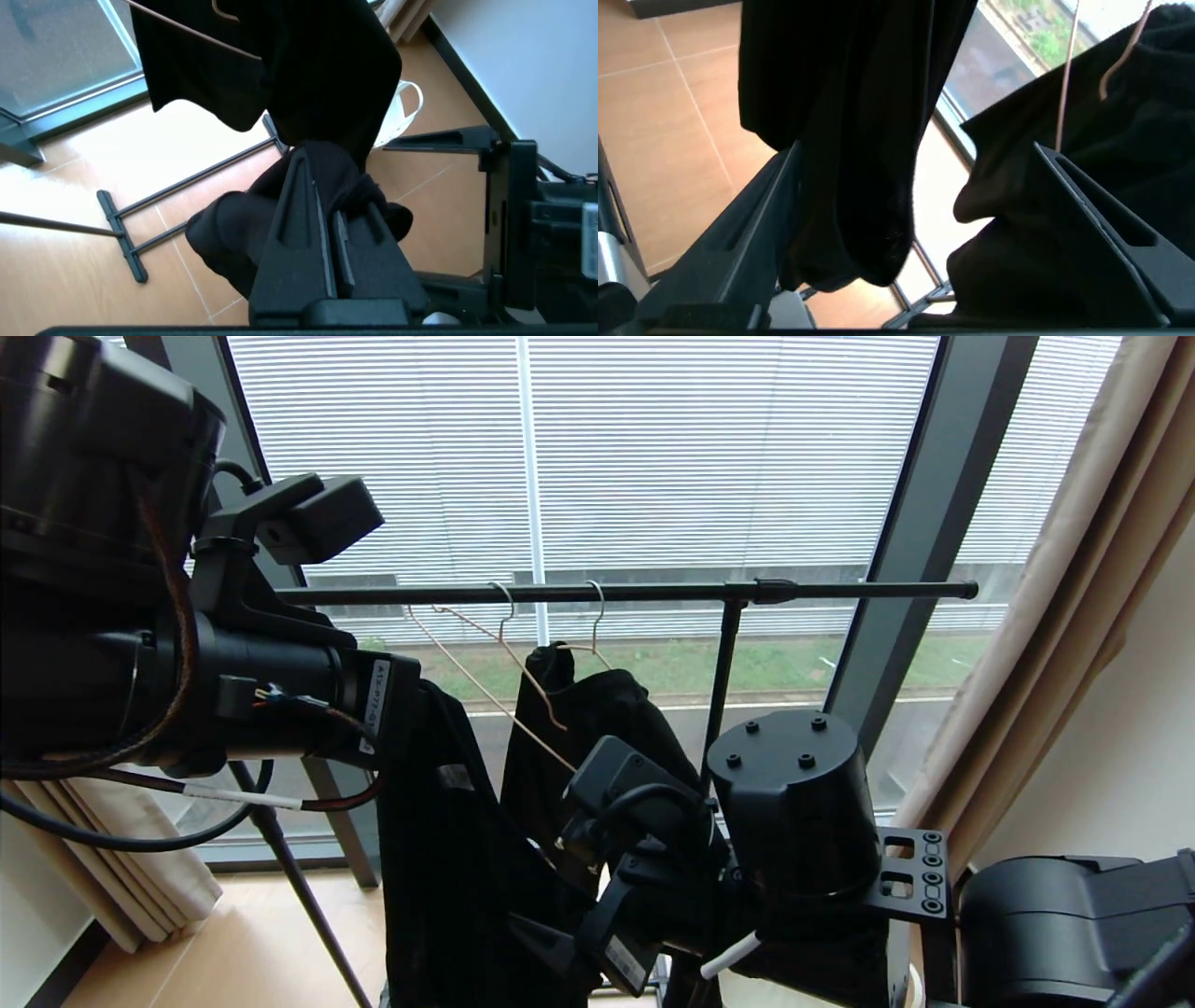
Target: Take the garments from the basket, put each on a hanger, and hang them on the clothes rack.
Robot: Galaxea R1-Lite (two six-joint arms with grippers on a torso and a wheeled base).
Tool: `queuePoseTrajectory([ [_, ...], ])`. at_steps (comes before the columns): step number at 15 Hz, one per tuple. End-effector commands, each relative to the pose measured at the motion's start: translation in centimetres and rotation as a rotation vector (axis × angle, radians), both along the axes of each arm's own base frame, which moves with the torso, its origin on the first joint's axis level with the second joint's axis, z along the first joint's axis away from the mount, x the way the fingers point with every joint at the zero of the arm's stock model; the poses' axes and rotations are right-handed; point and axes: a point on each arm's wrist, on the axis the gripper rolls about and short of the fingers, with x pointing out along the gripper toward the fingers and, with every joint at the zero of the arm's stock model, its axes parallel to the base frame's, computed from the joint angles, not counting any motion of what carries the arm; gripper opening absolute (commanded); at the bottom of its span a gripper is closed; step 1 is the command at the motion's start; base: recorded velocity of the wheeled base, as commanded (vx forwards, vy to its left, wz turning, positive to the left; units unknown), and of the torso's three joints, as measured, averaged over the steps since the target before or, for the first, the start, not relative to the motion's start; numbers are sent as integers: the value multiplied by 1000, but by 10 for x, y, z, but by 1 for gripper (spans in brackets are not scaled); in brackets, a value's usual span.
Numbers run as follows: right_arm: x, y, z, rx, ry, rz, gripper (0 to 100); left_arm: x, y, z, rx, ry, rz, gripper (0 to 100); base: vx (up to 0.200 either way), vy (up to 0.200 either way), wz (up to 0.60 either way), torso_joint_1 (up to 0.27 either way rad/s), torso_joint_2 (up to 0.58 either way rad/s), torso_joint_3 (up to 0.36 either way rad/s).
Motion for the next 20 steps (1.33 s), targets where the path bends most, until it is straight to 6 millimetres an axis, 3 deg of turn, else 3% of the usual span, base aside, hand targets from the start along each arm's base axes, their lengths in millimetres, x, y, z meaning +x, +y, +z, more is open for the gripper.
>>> queuePoseTrajectory([
  [1, 11, 3, -3, 4, 10, -19, 100, -1, 0, 0, 0, 2, -2, 0, 0, 0, 0, 0, 0, 0],
  [5, 21, 7, -10, 1, 25, -16, 100, -1, -1, -1, 2, 2, -6, 0, 0, 0, 0, 0, 0, 0],
  [6, 22, 8, -12, -5, 29, -17, 0, -1, -1, -1, 1, 3, -5, 0, 0, 0, 0, 0, 0, 0],
  [8, 29, 12, -19, -14, 40, -26, 0, -1, -1, -1, 2, 2, -6, 0, 0, 0, 0, 0, 0, 0],
  [10, 38, 7, -14, 1, 26, -55, 0, -1, 0, -3, 5, 8, -7, 0, 0, 0, 0, 0, 0, 0],
  [15, 54, -26, 35, 78, -93, -238, 0, 3, 6, -11, 4, 72, -82, 0, 0, 0, 0, 0, 0, 0],
  [20, 46, -41, 71, 106, -177, -356, 0, 18, 21, -21, 78, 119, -103, 0, 0, 0, 0, 0, 0, 0],
])
